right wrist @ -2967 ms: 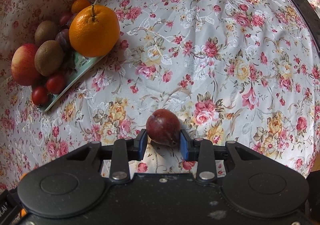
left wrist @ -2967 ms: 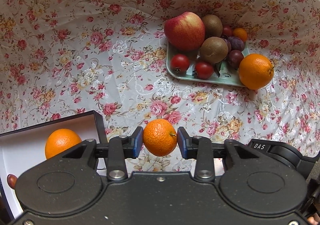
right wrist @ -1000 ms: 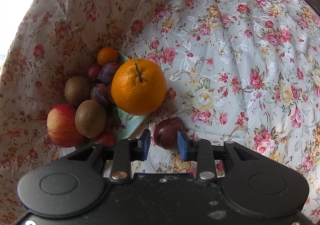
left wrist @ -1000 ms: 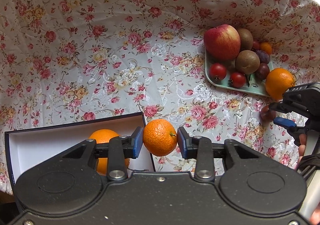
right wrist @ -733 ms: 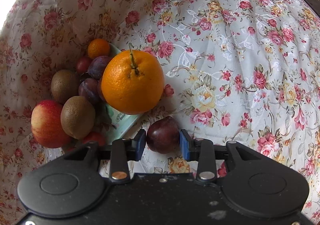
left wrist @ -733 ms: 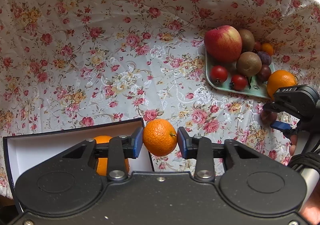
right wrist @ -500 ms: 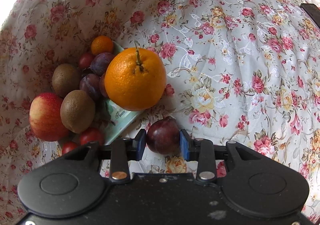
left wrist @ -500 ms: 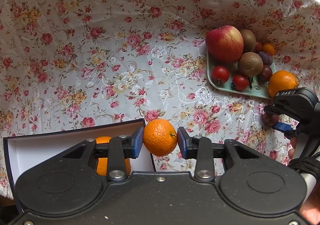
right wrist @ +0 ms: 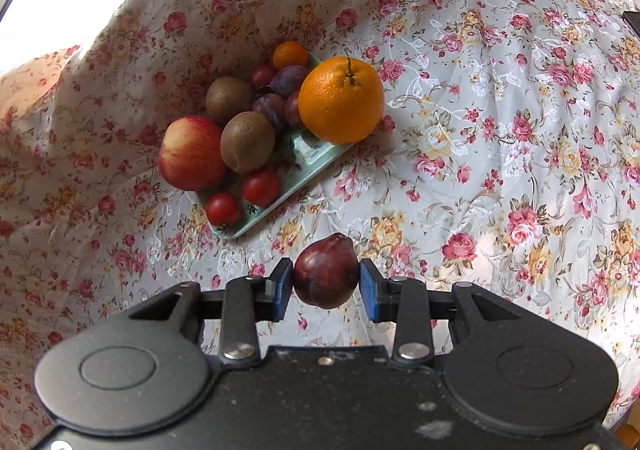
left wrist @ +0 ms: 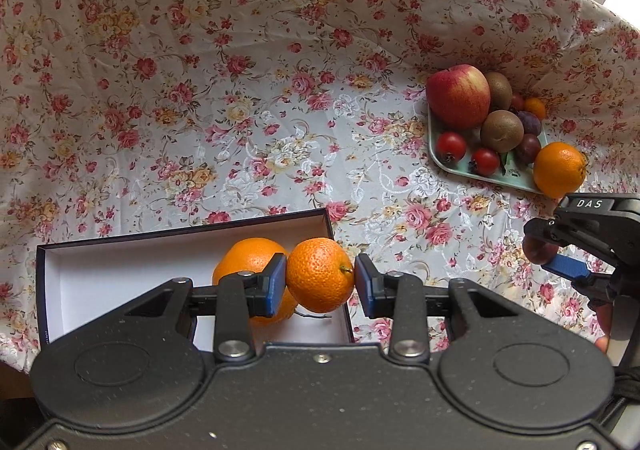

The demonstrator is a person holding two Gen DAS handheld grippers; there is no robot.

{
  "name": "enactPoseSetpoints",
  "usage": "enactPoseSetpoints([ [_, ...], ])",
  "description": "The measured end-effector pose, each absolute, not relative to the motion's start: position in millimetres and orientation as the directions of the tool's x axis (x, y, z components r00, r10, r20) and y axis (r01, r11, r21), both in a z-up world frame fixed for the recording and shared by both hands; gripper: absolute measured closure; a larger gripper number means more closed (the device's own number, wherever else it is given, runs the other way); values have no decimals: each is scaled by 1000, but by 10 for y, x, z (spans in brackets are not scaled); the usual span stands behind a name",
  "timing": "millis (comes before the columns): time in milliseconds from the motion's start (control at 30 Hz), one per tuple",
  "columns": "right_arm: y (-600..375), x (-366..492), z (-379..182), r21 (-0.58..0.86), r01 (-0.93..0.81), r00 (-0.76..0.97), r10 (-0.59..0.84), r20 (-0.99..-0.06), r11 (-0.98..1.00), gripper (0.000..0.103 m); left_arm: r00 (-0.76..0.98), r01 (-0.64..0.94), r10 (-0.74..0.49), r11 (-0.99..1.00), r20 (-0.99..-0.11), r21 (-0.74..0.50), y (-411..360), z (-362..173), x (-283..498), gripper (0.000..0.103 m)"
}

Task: Organize fruits
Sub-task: 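Grasp the dark plum with the right tool while the left tool carries the mandarin toward the box, then carry the mandarin and plum over the white box and open both tools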

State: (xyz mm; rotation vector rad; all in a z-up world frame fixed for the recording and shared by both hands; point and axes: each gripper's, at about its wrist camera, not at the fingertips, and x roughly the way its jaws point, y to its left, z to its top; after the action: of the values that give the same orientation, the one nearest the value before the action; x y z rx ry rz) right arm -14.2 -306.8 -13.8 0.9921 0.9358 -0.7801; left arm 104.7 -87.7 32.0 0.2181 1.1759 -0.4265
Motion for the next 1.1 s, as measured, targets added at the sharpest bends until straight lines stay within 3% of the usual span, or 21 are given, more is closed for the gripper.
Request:
enactPoseSetpoints([
  [567, -1748, -75, 78, 404, 652, 483, 60, -874, 642, 65, 357, 251, -106, 968, -928, -15, 194, 299, 1042, 58],
  [1100, -1063, 208, 141, 380, 472, 522, 95, -848, 795, 64, 378, 151, -82, 988, -922, -26, 722, 252, 1162, 57],
])
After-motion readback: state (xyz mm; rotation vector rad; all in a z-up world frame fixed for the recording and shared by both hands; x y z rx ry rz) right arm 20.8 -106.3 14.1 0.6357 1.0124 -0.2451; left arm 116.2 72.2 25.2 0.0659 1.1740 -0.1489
